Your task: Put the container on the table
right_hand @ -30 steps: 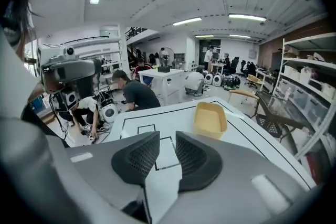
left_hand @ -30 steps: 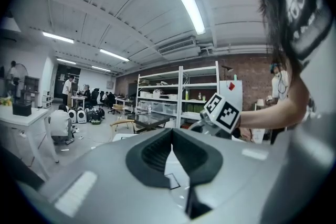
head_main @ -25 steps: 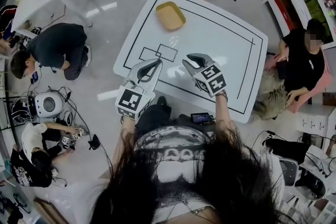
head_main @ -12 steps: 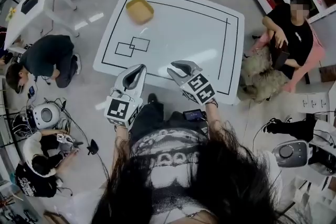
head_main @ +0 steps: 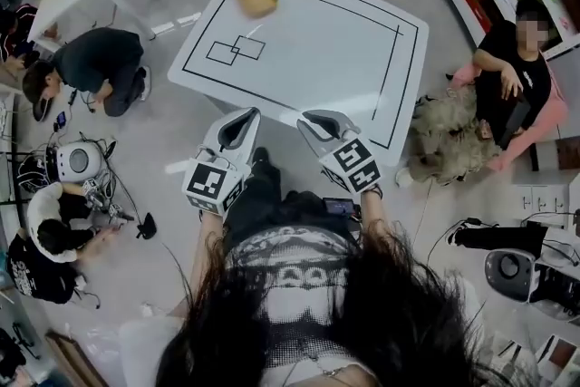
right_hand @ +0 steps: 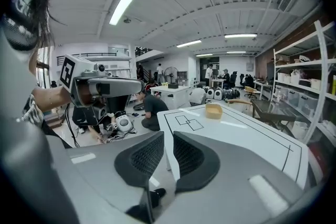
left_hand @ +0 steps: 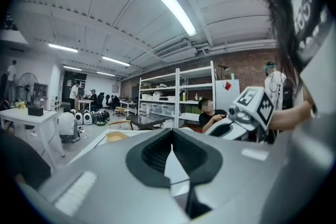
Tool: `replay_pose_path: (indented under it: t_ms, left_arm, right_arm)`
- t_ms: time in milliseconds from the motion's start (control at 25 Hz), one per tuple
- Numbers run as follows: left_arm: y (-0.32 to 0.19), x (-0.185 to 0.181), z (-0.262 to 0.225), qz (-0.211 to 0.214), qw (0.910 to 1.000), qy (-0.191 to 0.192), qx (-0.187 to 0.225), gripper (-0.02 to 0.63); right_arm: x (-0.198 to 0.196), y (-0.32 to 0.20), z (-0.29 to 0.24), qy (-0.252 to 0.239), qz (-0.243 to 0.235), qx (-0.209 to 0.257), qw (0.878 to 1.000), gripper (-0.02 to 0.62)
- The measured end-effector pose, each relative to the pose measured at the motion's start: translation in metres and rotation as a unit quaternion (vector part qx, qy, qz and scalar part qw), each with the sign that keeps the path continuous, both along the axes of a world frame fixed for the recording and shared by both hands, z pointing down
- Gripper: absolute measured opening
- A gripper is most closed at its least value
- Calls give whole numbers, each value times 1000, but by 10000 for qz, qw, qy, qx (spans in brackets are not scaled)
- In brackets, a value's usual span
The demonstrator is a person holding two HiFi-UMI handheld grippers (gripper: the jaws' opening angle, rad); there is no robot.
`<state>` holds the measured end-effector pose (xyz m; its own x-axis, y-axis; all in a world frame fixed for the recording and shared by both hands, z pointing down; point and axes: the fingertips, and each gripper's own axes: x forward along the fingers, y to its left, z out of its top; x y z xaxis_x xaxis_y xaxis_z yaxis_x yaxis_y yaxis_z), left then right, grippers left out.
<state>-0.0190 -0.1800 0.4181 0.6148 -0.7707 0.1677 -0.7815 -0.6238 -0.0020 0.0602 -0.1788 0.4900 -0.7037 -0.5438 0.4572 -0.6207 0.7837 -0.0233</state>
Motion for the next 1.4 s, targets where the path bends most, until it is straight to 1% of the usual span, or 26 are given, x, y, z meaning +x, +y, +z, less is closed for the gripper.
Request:
replay_pose_path:
  t_ms: [200,400,560,760,880,1120,1400]
  left_arm:
    - [36,6,-1,-11,9999,-109,-3,0]
    - [64,7,-6,-50,9998,-207,-33,0]
    - [75,3,-7,-50,9997,-222,-46,0]
    - [84,-6,-3,-37,9997,-244,-91,0]
    - [90,-18,-2,-10,9996,-245,-115,0]
    - [109,-55,0,95,9997,-216,-91,0]
    - [141,-97,-2,353,9992,-171,-22,0]
  right_arm:
    - [5,34,1,-70,-19,16,10000,46]
    - [0,60,-2,-164,-120,22,9998,46]
    - [-7,71,-4,-192,-131,55,9997,46]
    - [-13,77,-6,-227,-25,99,9997,46]
    - [-24,81,-7,-224,73,144,9996,41]
    - [-59,98,-9,-246,298,222,9990,26]
    - [-105,131,-18,-373,516,277,9976,5]
